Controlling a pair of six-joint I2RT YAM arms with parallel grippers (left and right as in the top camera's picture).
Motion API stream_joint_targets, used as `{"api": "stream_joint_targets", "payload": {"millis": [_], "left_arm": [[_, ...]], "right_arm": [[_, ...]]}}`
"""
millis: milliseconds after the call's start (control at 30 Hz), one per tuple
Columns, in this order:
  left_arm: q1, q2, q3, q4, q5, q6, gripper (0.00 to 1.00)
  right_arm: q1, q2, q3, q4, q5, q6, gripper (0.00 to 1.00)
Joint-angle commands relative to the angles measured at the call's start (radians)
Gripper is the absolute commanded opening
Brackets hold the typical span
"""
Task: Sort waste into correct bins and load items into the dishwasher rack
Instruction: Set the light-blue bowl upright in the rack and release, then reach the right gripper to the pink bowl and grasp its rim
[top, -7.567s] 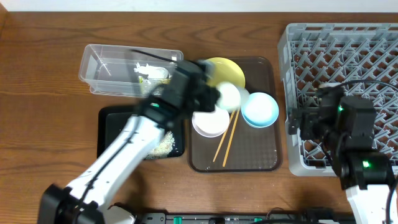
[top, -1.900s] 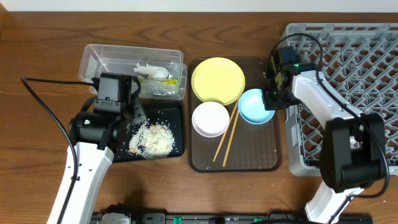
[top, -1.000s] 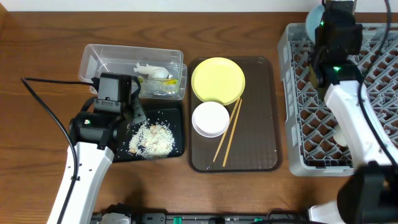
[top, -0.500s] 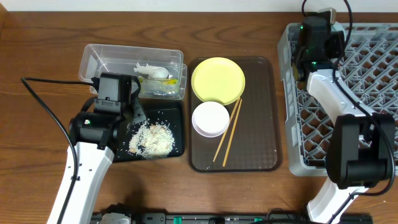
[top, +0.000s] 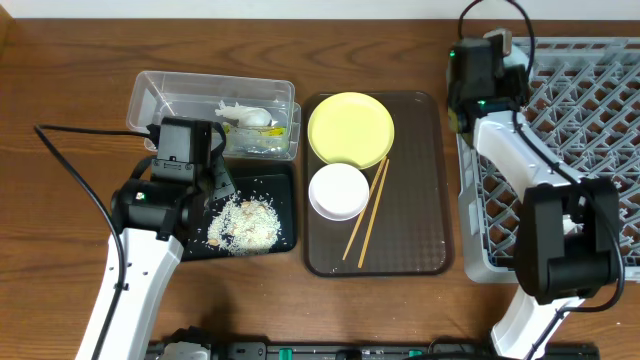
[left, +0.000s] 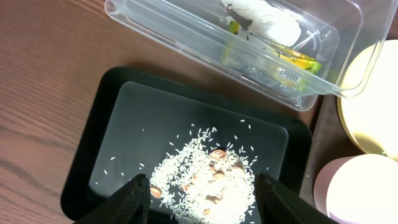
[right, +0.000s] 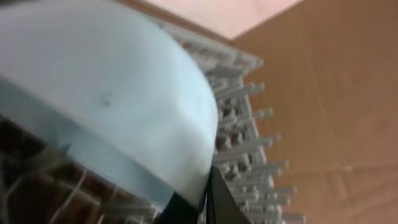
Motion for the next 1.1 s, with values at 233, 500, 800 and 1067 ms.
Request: {"api": "stream_joint_targets", "payload": {"millis": [233, 500, 800, 1067], "left_arm": [[0.003, 0.006, 0.003, -0.003, -0.012, -0.005, 0.57], [0.003, 0.006, 0.003, -0.003, -0.012, -0.005, 0.57], [0.003, 0.006, 0.003, -0.003, -0.012, -0.005, 0.57], [0.003, 0.006, 0.003, -0.003, -0.012, -0.005, 0.57]], "right_arm": [[0.029, -0.137, -0.007, -0.339, -0.291, 0.249, 0.47], [0.067, -0.304, -0.007, -0.534, -0.875, 0.374, 0.60], [0.200, -0.238, -0.021, -0.642, -1.165, 0.401, 0.64], [0.317, -0.106, -0.021, -0.666, -1.164, 0.443, 0.64]]}}
